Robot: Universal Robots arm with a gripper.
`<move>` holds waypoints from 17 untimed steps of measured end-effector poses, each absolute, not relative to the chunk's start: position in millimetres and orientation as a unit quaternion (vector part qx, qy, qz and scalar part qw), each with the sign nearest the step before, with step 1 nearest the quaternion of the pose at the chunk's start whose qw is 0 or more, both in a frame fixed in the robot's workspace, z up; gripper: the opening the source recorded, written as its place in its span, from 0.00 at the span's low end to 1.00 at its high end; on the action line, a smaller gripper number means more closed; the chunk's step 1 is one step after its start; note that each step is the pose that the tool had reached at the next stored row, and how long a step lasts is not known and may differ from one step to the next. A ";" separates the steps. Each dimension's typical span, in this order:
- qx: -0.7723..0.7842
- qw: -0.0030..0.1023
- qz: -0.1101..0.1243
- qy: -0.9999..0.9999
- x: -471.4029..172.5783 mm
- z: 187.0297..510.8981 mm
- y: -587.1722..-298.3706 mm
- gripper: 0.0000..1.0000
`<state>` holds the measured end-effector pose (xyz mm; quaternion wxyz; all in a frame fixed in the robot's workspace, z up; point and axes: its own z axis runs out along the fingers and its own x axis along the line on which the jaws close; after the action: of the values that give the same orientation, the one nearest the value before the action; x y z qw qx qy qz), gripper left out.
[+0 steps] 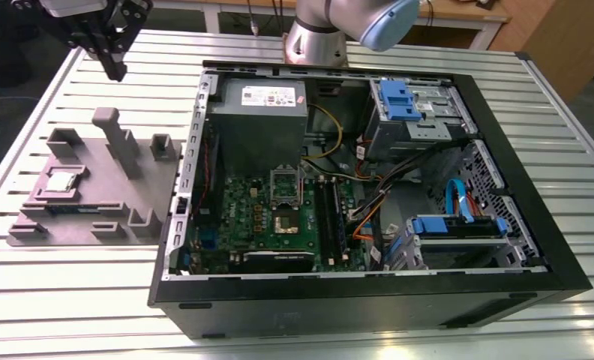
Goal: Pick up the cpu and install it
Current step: 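Reach for the cpu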
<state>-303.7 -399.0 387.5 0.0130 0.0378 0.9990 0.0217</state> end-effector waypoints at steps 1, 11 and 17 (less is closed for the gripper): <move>0.038 0.013 0.022 0.999 -304.0 387.4 -398.9 0.10; 0.038 0.013 0.022 0.999 -306.8 386.8 -398.9 0.10; 0.038 0.012 0.022 0.999 -308.3 386.7 -398.9 0.10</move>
<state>-308.3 -398.9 386.7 0.0124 0.0379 0.9990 0.0217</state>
